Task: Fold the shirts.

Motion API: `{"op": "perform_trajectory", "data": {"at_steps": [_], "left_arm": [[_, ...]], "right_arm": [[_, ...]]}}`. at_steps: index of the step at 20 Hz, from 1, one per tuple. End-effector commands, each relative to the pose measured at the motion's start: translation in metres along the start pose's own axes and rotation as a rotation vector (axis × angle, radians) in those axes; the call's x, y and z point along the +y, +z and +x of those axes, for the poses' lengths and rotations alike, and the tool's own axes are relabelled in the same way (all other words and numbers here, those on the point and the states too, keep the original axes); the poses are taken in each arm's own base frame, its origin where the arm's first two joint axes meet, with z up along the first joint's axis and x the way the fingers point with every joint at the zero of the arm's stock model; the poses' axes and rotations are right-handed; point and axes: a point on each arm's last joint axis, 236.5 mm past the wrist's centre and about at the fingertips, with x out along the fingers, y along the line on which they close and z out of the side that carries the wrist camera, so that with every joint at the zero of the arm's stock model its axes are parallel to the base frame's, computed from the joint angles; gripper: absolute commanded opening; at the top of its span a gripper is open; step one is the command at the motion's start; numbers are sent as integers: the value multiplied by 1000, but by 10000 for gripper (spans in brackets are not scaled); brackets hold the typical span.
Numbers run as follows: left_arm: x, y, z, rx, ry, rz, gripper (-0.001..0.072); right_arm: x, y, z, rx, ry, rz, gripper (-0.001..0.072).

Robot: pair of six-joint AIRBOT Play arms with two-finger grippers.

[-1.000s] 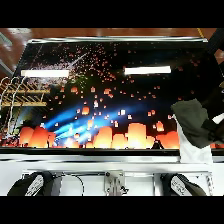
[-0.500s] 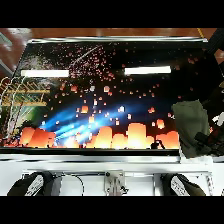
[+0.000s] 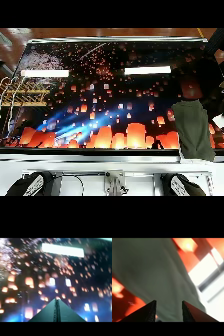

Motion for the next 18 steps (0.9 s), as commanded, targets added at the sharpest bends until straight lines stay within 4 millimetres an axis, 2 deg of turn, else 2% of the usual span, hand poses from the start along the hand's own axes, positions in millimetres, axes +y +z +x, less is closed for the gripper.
{"op": "perform_trajectory", "data": {"at_steps": [1, 2, 4, 5, 6, 7, 8, 9, 11, 14, 18], "left_arm": [[-10, -38, 42, 174, -2, 92, 29], [-3, -64, 63, 287, 60, 113, 29], [8, -132, 90, 586, 178, 183, 32], [6, -170, 94, 768, 203, 232, 48], [0, -200, 95, 917, 197, 257, 217], [-7, -222, 98, 1011, 185, 276, 633], [-12, -234, 105, 1053, 177, 299, 716], [-17, -239, 113, 1056, 170, 310, 715], [-25, -232, 126, 982, 166, 295, 714], [-28, -219, 135, 905, 156, 290, 714], [-28, -221, 137, 907, 155, 290, 714]], "right_arm": [[117, 51, -69, -277, 385, -172, 471], [150, 42, -74, -278, 430, -236, 471], [209, 0, -73, -200, 468, -419, 504], [230, -28, -64, -110, 477, -475, 708], [245, -53, -55, -9, 489, -522, 707], [254, -74, -43, 91, 496, -552, 705], [260, -88, -36, 162, 503, -566, 705], [264, -99, -31, 223, 514, -572, 703], [265, -107, -27, 268, 516, -577, 697], [265, -105, -27, 260, 511, -579, 697], [265, -105, -27, 259, 511, -579, 697]]}}
